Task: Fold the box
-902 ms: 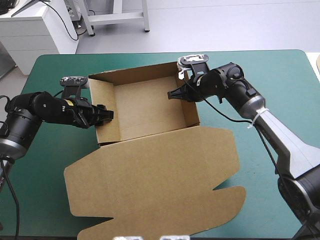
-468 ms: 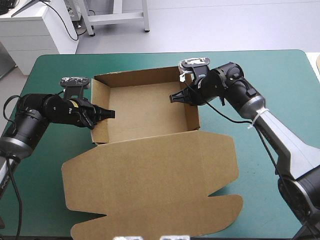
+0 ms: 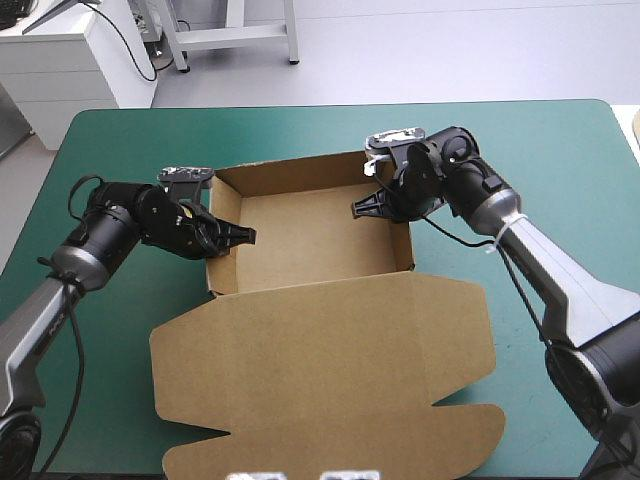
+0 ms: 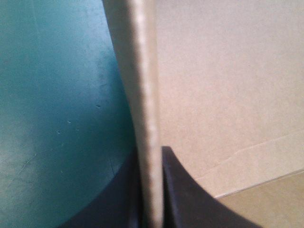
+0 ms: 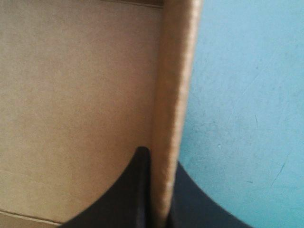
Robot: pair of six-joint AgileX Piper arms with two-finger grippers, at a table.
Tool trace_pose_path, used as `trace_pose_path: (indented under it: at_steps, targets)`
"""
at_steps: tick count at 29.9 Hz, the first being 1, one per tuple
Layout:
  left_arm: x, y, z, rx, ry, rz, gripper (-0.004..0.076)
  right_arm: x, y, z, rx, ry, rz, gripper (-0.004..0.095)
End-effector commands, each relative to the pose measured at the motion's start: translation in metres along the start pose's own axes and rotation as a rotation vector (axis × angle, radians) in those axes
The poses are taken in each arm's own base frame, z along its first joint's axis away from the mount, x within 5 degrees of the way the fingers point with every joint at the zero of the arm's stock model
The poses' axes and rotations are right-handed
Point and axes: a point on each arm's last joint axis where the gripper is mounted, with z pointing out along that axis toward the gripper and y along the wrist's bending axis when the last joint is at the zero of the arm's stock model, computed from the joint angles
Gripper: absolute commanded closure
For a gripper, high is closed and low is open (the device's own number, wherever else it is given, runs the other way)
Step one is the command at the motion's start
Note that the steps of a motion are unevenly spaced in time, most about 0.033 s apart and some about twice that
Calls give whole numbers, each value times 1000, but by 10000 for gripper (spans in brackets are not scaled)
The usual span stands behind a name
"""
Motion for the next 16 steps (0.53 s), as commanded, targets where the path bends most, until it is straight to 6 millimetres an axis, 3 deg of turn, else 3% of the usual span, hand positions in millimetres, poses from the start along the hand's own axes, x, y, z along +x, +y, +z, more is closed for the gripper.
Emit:
trace_pose_path:
  at_steps: [1,7,16]
  targets:
    - [-13,-12,-5,32,-105,53,731,-2,-3,-4,24,8,-39,923]
    - [-24,-12,24,23,-82,64,731,-2,3,31,-9,84,-7,923]
    - [-37,-9,53,-13,0,178,731,-4,6,39,-35,72,-8,922]
